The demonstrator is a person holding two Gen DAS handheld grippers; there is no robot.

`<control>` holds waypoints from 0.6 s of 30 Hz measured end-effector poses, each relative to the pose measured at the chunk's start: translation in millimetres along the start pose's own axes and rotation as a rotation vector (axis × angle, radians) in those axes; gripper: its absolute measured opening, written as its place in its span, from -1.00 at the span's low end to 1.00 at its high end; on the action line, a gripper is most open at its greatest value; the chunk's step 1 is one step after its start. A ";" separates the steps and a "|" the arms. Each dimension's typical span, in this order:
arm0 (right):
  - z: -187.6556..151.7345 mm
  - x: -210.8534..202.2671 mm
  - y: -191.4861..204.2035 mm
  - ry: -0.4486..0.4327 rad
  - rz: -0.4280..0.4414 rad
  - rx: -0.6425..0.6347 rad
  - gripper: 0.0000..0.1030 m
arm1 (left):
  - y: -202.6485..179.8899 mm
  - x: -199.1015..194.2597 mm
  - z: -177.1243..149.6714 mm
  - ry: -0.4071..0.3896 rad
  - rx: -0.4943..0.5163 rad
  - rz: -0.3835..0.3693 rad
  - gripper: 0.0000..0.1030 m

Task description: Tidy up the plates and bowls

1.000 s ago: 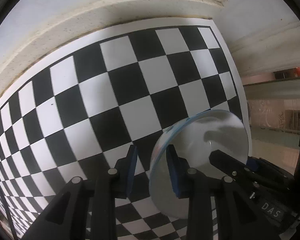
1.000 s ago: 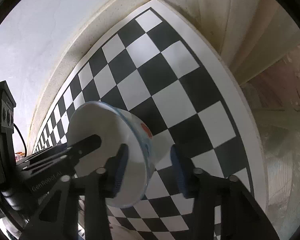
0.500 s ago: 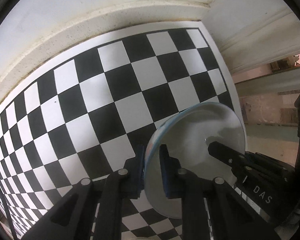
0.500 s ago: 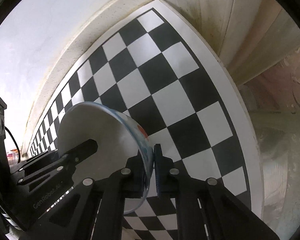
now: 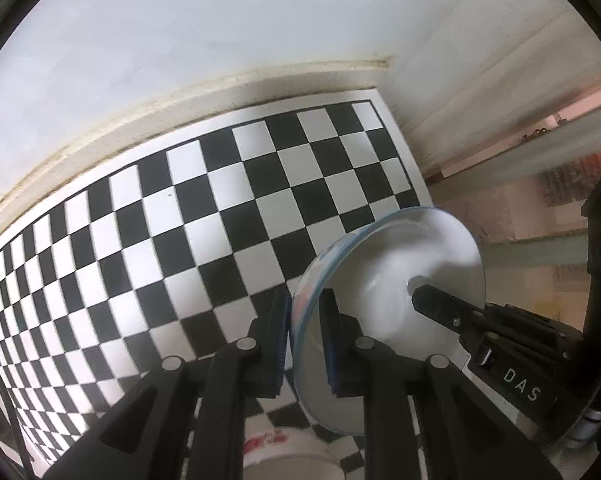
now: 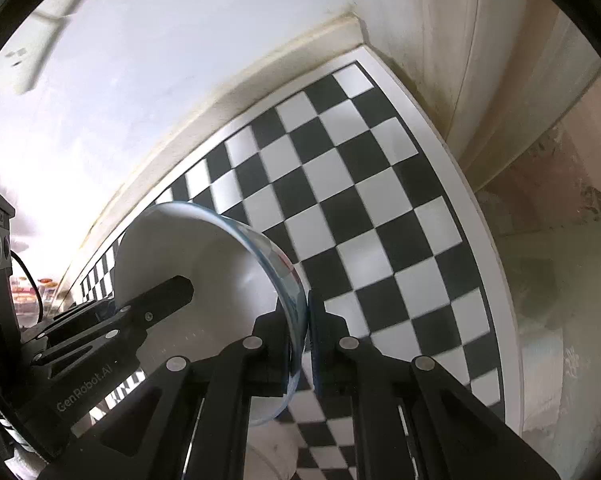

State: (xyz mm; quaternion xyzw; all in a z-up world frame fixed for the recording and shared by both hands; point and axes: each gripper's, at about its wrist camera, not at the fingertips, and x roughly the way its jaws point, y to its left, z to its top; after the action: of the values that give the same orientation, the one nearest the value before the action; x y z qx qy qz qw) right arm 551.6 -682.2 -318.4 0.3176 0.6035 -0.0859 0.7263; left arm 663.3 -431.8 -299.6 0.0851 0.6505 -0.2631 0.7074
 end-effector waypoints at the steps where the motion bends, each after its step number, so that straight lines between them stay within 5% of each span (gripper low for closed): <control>1: -6.3 -5.3 5.0 -0.008 0.002 -0.004 -0.83 | -0.4 -6.2 -5.9 -0.006 0.004 0.000 -0.74; 18: -107.7 -53.7 41.0 -0.019 0.017 -0.091 -0.83 | 11.4 -62.6 -108.4 -0.060 -0.026 0.002 -0.74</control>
State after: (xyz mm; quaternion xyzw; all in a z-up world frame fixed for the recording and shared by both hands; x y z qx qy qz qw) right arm 470.1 -603.1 -261.2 0.2884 0.5972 -0.0553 0.7464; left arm 573.0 -355.6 -256.9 0.0687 0.6323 -0.2564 0.7278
